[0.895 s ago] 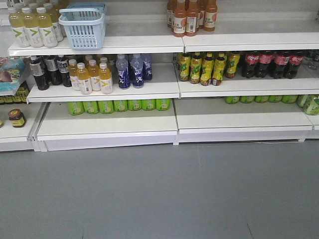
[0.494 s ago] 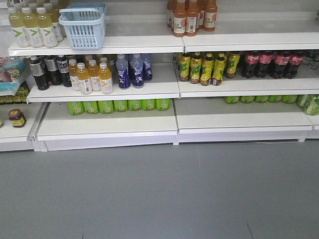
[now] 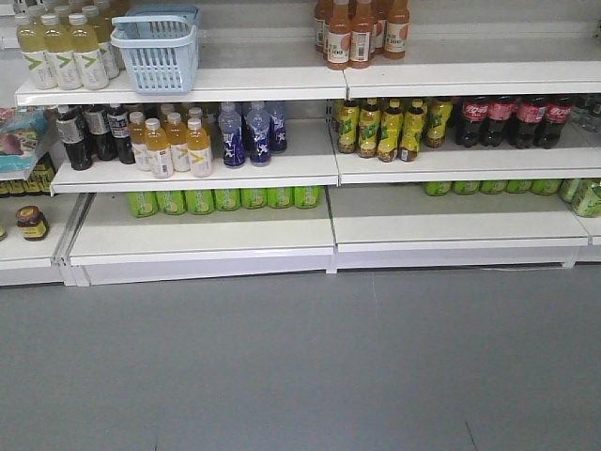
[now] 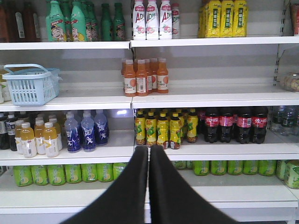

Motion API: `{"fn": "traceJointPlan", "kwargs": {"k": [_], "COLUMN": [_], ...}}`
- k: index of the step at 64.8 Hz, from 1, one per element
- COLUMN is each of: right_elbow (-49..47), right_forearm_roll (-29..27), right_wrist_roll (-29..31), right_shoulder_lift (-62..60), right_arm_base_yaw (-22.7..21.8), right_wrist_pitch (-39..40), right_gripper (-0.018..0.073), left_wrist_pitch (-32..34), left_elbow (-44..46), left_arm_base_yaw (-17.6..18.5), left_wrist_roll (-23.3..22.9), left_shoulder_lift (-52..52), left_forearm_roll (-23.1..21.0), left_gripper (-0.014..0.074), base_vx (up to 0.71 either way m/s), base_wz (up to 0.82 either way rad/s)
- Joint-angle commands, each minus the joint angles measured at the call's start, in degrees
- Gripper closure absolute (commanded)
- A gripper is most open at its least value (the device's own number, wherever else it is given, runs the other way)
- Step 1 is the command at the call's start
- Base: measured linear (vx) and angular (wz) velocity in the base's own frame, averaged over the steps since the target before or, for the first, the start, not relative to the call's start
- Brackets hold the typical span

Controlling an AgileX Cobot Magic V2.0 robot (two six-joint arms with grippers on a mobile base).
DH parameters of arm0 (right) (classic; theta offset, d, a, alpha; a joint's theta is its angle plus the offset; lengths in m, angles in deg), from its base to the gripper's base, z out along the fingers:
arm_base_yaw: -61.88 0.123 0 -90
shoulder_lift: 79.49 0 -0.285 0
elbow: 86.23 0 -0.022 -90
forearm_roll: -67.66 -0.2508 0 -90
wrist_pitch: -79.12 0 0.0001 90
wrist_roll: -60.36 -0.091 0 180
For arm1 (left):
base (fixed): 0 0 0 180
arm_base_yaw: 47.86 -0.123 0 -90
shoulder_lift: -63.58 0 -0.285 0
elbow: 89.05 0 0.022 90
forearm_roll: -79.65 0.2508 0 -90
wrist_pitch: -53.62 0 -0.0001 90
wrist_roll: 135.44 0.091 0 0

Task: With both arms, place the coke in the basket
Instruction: 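Drive the base toward the shelf holding the light-blue basket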

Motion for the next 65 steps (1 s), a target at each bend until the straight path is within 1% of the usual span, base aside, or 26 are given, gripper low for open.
{"fn": "traceJointPlan", "kwargs": {"k": [1,32,65], "right_elbow": [1.1,1.1,1.1], "right_forearm_roll": [0.3,0.3,0.3], "right_wrist_roll": [0.3,0.3,0.3], "right_shoulder_lift": [-0.8,-0.8,-0.8], "right_arm_base_yaw": [-0.2,-0.2,-0.2], "right_wrist_pitch": [4.3,4.3,4.3], "right_gripper": [0.0564,0.0564,0.0564], "left_wrist_pitch": [4.2,4.2,4.2], "left_elbow": [-0.3,-0.3,-0.3], "left_arm_base_yaw": [0.0,0.0,0.0], "left_wrist_roll": [-0.5,-0.5,-0.5], "left_shoulder_lift": [0.9,0.9,0.9], "left_forearm_roll": [-0.2,-0.2,-0.2], "left_gripper": [0.0603,0.0603,0.0603], "base_vx": [0.0,0.02,0.1], "base_wz": [0.0,0.02,0.05]}}
